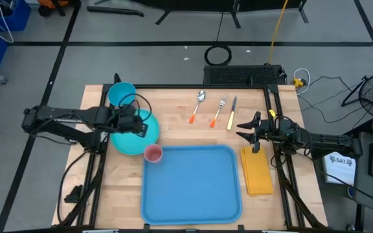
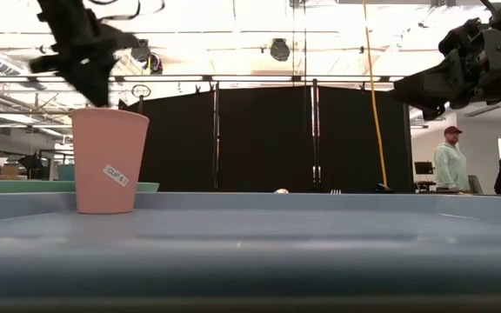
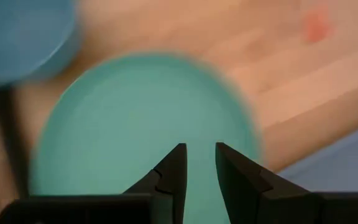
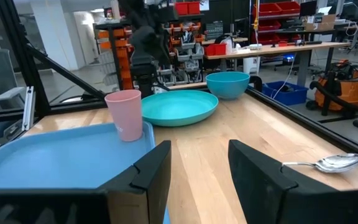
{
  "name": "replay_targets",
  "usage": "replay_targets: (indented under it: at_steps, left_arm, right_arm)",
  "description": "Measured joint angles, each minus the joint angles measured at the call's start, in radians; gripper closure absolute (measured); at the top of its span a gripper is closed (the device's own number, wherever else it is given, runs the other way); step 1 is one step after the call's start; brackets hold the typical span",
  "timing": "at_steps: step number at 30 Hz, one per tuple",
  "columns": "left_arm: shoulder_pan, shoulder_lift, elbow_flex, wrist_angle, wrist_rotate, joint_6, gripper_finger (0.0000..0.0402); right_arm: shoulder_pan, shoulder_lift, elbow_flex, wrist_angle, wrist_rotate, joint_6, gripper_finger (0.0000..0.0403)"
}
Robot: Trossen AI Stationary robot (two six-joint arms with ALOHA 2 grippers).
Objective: Set up tray
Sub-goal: Put the blue plate on the blue tray at the bottom of the pink cup
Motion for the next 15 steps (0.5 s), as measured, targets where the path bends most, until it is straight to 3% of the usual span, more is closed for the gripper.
replay_targets:
  at_steps: [4,8,12,15]
  left_arm:
    - [0.035,0.024,-0.002,-0.173,0.103,-0.111,0.0314]
    - [-0.003,0.053,-0.002,-0.206,0.187,-0.158,0.0314]
    - [-0.088,0.1,-0.002,-0.18,0.287,-0.058,0.0314]
    - [-0.174,0.138,-0.002,-0.175,0.305,0.016,0.0314]
  right_arm:
    - [0.0,0.0,0.0,0.001,0.0,0.0,0.025]
    - [0.0,0.0,0.0,0.001,0.0,-0.017,0.025]
    - [0.0,0.0,0.0,0.001,0.0,-0.024,0.025]
    - [0.0,0.0,0.0,0.001,0.0,-0.024,0.025]
